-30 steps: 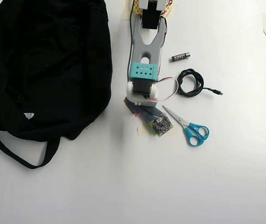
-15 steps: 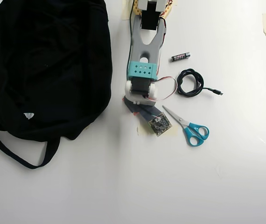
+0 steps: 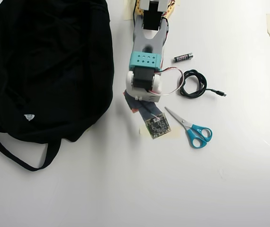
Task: Put the green marker into the black bag
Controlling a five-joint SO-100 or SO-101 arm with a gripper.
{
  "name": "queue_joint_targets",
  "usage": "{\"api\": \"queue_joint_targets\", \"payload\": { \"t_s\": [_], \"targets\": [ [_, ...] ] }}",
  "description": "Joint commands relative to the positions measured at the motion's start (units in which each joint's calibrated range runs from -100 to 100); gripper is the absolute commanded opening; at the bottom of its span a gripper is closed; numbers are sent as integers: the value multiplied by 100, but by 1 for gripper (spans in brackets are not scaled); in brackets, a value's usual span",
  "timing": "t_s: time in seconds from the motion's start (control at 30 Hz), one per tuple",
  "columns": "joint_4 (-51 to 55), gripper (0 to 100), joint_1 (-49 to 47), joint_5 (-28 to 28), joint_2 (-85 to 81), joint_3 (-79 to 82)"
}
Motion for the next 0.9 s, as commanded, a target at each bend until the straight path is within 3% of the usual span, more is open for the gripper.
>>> {"api": "queue_joint_targets", "payload": {
  "t_s": [0.0, 0.2, 0.6, 0.87],
  "targets": [
    [180, 2, 1, -374, -753, -164],
    [189, 2, 69, -615, -1475, 240],
    [189, 2, 525, -1606, -3126, 1983],
    [180, 2, 1190, -1769, -3848, 2936]
  ]
}}
